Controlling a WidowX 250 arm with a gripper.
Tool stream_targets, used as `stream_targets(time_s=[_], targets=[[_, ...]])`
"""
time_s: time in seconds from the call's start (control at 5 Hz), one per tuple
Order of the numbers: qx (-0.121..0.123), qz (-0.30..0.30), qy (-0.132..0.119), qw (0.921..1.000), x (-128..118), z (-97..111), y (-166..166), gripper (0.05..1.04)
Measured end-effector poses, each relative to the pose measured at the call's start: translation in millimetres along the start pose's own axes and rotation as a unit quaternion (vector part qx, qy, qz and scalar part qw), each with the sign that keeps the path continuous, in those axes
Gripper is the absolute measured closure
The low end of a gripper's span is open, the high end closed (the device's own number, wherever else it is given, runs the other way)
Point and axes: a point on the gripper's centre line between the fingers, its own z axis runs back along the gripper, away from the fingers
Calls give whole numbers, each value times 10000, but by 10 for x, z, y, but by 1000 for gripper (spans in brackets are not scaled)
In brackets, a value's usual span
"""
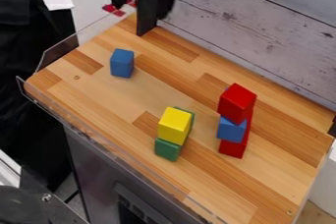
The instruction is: Move the blue cube from the top of the yellow cube to the left side of the table
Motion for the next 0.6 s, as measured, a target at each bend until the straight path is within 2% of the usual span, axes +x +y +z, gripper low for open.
stream_targets(time_s=[0.2, 0.6], targets=[[-68, -201, 98, 9997, -210, 62, -241, 83], [-47, -239, 416, 9988, -512, -73, -356, 83]])
